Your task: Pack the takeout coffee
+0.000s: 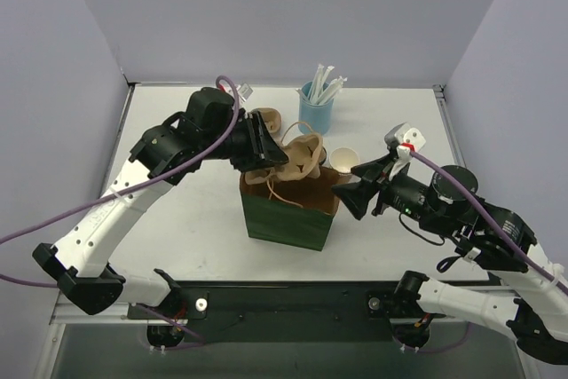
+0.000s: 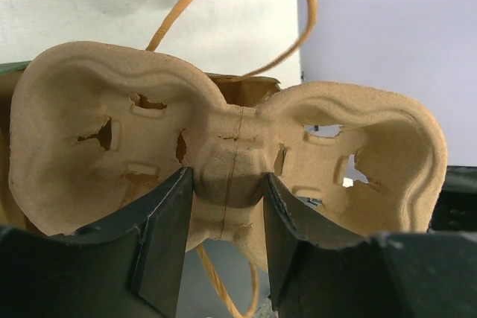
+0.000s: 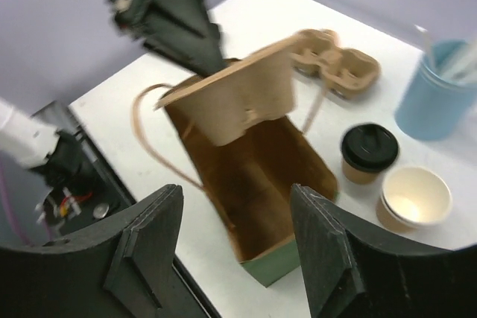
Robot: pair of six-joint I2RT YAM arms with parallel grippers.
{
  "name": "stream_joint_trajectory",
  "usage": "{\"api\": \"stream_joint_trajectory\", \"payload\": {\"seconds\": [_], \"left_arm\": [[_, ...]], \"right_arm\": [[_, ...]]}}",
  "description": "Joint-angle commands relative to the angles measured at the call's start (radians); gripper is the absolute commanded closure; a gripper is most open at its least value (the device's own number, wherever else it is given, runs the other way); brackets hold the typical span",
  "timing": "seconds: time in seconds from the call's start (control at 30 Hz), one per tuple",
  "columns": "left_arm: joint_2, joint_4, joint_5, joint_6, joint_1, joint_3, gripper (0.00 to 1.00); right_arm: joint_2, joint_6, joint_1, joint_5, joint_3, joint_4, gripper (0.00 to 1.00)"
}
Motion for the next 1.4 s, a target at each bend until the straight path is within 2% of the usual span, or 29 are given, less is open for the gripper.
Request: {"api": "stream_joint_trajectory", "payload": {"seconds": [0.0, 0.17, 0.63, 0.97, 1.37], "left_arm": [[0.045, -0.065, -0.071, 0.051, -0.035, 0.063, 0.53], [0.093, -0.143, -0.147, 0.085, -0.077, 0.135, 0.54], [0.162, -0.28, -0.31, 0.129, -0.155, 0.221, 0.55], [0.203, -0.314, -0.322, 0.121, -0.21, 0.28, 0.56], [0.194, -0.344, -0.269, 0.135, -0.212, 0.325, 0.56]], "right_arm": [[0.025, 0.206, 0.001, 0.358, 0.046, -0.04, 0.42], [0.091, 0.264, 0.001, 0.416, 0.08, -0.115, 0.43], [0.058, 0.333, -0.043, 0.463, 0.062, -0.187, 0.43], [0.08, 0.331, -0.095, 0.397, 0.065, -0.2, 0.43], [0.075, 0.328, -0.121, 0.359, 0.059, -0.203, 0.43]]}}
